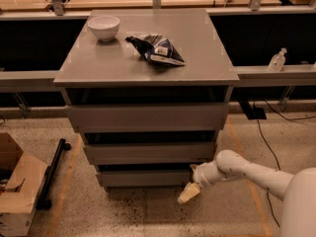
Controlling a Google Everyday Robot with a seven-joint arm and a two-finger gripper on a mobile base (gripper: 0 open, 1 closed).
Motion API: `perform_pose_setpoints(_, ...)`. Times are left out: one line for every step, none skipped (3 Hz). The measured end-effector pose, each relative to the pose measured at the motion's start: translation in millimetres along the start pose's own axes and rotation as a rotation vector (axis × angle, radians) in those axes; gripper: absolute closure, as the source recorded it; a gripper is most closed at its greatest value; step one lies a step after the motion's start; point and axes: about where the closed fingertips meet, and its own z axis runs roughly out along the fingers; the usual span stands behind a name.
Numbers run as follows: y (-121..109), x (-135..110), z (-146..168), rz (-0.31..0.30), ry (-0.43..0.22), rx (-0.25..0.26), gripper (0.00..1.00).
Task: Open bottom drawer
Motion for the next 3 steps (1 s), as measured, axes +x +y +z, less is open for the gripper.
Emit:
perform_pose_setpoints(3.2,1.2,12.5,-0.003,-0.012,0.014,0.00)
perform_pose_setpoints(-6.8,7.6,37.8,-0.001,-0.015,0.009,0.00)
perform_pose_setpoints(-29.2,15.8,54.9,0.011,-0.007,0.026,0.00)
